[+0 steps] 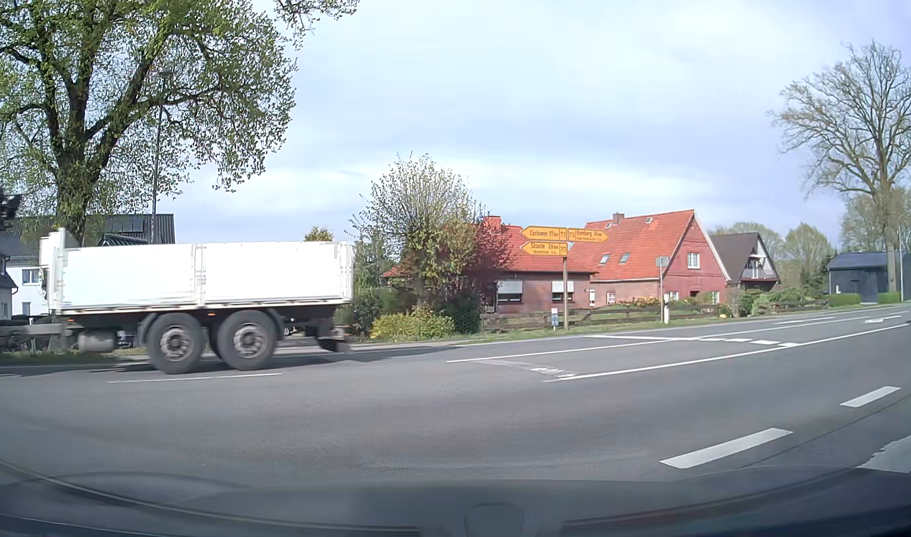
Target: Follow the waypoints while adhering to traffic rules and regulations
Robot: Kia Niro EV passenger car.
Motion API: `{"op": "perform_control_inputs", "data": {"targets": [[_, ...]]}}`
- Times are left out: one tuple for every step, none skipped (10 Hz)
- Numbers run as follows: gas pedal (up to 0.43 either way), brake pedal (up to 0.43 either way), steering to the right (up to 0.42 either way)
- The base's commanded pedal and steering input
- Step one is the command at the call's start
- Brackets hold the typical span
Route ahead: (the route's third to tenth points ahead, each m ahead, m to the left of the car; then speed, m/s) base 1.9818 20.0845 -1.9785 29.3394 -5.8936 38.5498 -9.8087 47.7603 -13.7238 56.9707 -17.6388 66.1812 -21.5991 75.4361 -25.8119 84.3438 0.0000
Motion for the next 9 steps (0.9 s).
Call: {"op": "perform_control_inputs", "data": {"targets": [[0.0, 0.189, -0.486], [0.0, 0.189, -0.486], [0.0, 0.189, -0.486], [0.0, 0.189, -0.486], [0.0, 0.183, -0.486], [0.0, 0.189, -0.488], [0.0, 0.183, -0.489], [0.0, 0.183, -0.491], [0.0, 0.183, -0.493]]}}
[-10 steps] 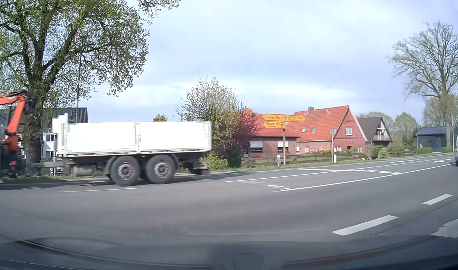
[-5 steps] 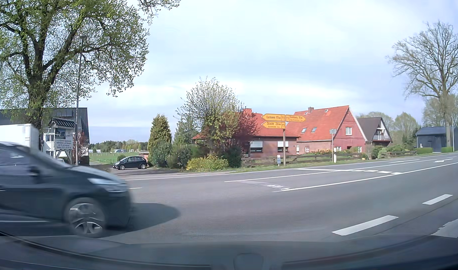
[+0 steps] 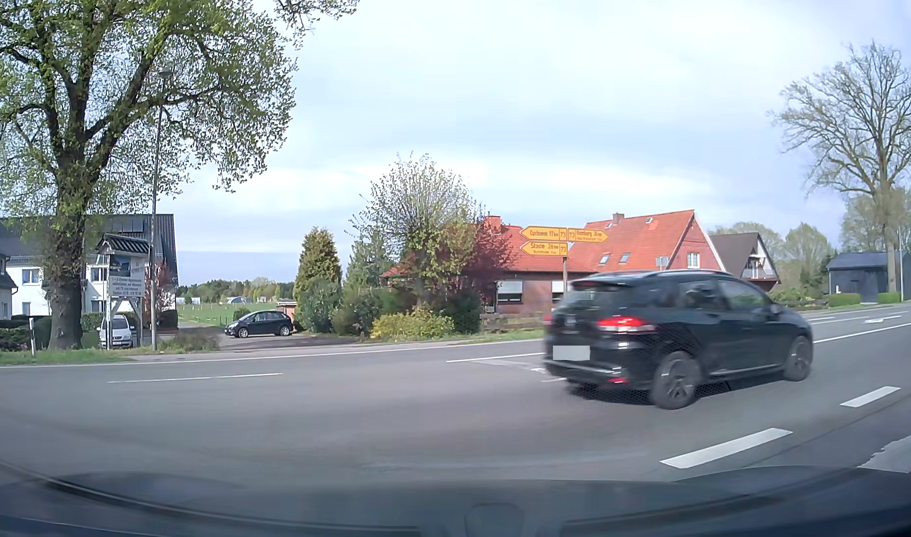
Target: Follow the waypoints while adhering to traffic rules and regulations
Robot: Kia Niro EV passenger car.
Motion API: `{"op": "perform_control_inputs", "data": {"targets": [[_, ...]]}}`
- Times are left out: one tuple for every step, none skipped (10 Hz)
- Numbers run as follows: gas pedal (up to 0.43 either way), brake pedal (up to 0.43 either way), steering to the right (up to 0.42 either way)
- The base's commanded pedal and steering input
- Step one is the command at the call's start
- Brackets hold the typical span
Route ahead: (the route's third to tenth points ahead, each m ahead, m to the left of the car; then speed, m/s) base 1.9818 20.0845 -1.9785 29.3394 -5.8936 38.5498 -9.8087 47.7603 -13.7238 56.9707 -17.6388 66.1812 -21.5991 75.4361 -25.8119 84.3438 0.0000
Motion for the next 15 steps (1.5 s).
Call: {"op": "perform_control_inputs", "data": {"targets": [[0.0, 0.183, -0.495], [0.0, 0.183, -0.496], [0.0, 0.183, -0.497], [0.0, 0.177, -0.498], [0.0, 0.171, -0.498], [0.0, 0.134, -0.498], [0.0, 0.012, -0.498], [0.0, 0.0, -0.498], [0.0, 0.0, -0.499], [0.0, 0.0, -0.501], [0.0, 0.0, -0.509], [0.0, 0.0, -0.522], [0.0, 0.0, -0.533], [0.008, 0.0, -0.553], [0.118, 0.0, -0.575]]}}
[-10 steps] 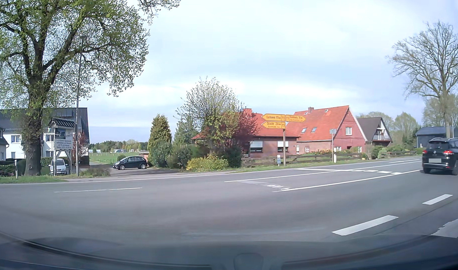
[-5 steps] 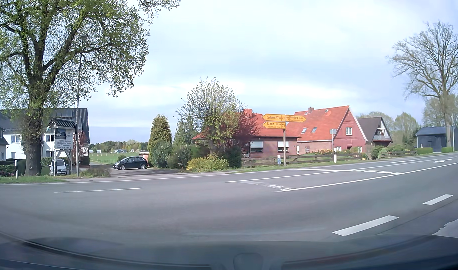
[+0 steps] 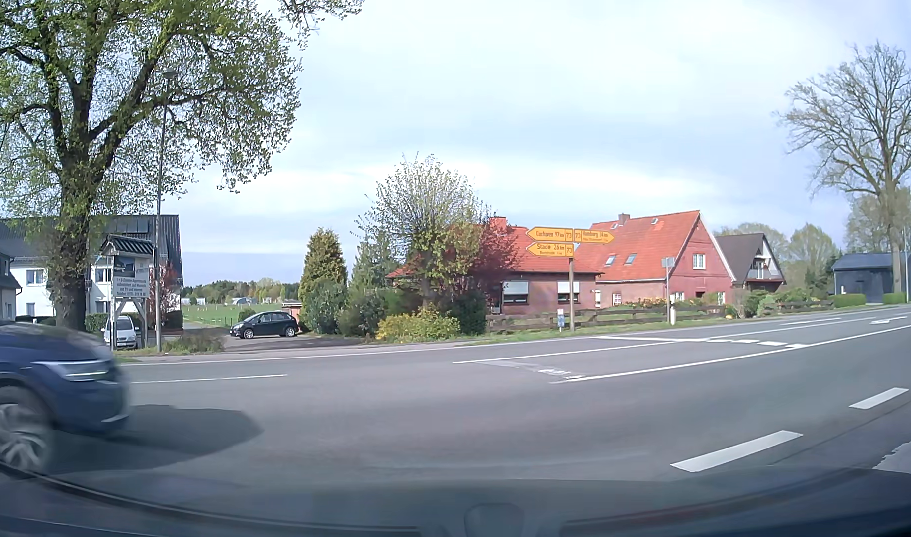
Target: Follow the waypoints while adhering to traffic rules and regulations
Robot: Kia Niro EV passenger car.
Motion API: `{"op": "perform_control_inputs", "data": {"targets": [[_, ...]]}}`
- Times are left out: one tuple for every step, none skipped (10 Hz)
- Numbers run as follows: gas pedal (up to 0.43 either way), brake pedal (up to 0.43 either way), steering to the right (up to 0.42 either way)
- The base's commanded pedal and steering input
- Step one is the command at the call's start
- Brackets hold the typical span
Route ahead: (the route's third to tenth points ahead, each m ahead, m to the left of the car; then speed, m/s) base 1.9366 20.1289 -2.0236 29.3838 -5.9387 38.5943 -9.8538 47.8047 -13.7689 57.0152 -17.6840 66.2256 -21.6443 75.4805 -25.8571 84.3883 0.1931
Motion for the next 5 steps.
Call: {"op": "perform_control_inputs", "data": {"targets": [[0.157, 0.0, -0.6], [0.169, 0.0, -0.616], [0.189, 0.0, -0.636], [0.209, 0.0, -0.658], [0.228, 0.0, -0.675]]}}
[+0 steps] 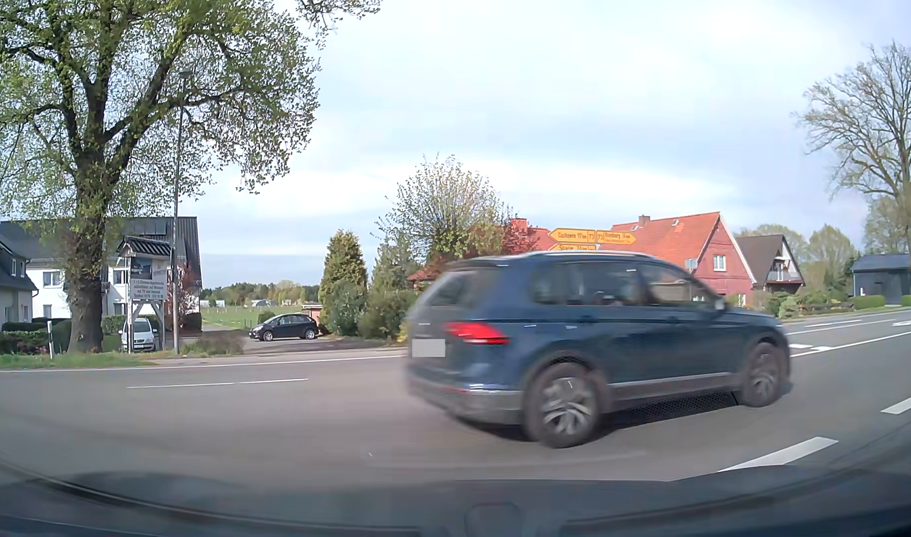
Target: Follow the waypoints while adhering to traffic rules and regulations
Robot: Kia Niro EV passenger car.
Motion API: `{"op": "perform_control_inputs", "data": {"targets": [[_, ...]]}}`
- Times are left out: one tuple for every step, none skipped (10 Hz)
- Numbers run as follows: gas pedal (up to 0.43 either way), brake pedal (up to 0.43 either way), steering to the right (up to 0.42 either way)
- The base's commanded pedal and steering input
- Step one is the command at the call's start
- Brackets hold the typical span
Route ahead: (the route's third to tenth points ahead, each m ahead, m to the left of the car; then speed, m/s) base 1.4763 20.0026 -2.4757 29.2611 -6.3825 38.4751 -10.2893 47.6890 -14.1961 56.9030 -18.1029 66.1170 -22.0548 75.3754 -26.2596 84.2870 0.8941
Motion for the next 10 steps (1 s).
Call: {"op": "perform_control_inputs", "data": {"targets": [[0.248, 0.0, -0.694], [0.26, 0.0, -0.709], [0.28, 0.0, -0.714], [0.287, 0.0, -0.714], [0.287, 0.0, -0.72], [0.287, 0.0, -0.729], [0.299, 0.0, -0.737], [0.339, 0.0, -0.74], [0.35, 0.0, -0.744], [0.35, 0.0, -0.745]]}}
